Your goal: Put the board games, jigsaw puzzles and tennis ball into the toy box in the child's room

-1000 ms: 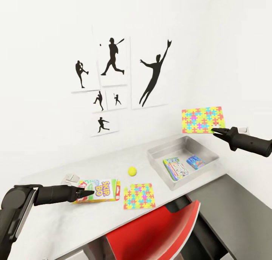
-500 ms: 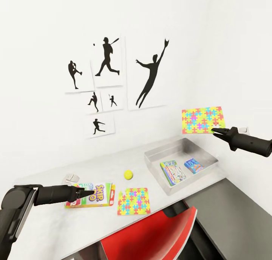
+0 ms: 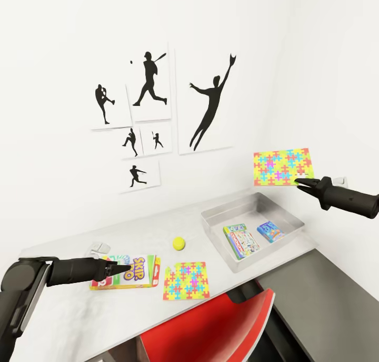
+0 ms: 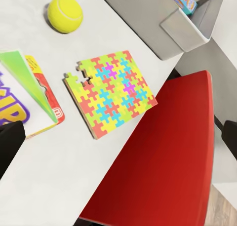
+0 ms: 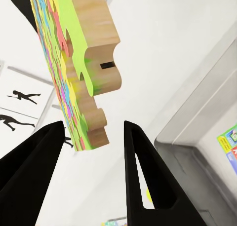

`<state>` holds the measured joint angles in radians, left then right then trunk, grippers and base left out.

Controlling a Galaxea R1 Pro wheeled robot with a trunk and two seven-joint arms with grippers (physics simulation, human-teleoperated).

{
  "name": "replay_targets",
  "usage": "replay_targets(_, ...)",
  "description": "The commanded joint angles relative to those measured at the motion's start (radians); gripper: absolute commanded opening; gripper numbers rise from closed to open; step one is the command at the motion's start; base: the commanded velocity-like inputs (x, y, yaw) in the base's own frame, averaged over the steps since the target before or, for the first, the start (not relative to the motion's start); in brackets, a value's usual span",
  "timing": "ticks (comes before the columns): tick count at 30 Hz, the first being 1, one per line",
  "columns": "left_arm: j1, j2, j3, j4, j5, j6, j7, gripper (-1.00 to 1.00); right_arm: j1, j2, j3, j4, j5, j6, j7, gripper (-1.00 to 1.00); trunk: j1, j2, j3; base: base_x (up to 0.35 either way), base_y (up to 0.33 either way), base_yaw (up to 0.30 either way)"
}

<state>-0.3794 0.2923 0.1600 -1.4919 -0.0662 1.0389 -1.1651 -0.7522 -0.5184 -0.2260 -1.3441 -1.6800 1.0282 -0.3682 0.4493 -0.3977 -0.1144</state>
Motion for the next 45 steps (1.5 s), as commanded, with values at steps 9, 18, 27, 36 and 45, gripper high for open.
replay_targets(9,-0.001,0.001,0.024,-0.001,-0.005,0.008,-0.010,1.00,-0.004,-0.010,0.003,0.009,-0.016,0.005,-0.013,-1.00,0.001,-0.002,-0.002,0.000,0.000,0.000)
replay_targets(18,-0.001,0.004,0.028,-0.001,-0.004,0.008,-0.010,1.00,-0.166,0.013,0.130,0.151,-0.021,0.019,-0.199,-1.00,0.001,-0.002,-0.002,0.000,0.000,0.000)
replay_targets(27,-0.001,0.004,0.029,-0.001,-0.004,0.008,-0.010,1.00,-0.388,0.063,0.345,0.359,-0.027,0.019,-0.226,-1.00,0.001,-0.002,-0.002,0.000,0.000,0.000)
replay_targets(36,-0.001,-0.001,0.022,-0.001,-0.006,0.008,-0.009,1.00,-0.398,0.071,0.362,0.366,-0.029,0.019,-0.226,-1.00,0.001,-0.002,-0.002,0.000,0.000,0.000)
replay_targets(45,-0.002,-0.002,0.022,-0.001,-0.006,0.008,-0.009,1.00,-0.401,0.077,0.371,0.375,-0.028,0.019,-0.224,-1.00,0.001,-0.002,-0.002,0.000,0.000,0.000)
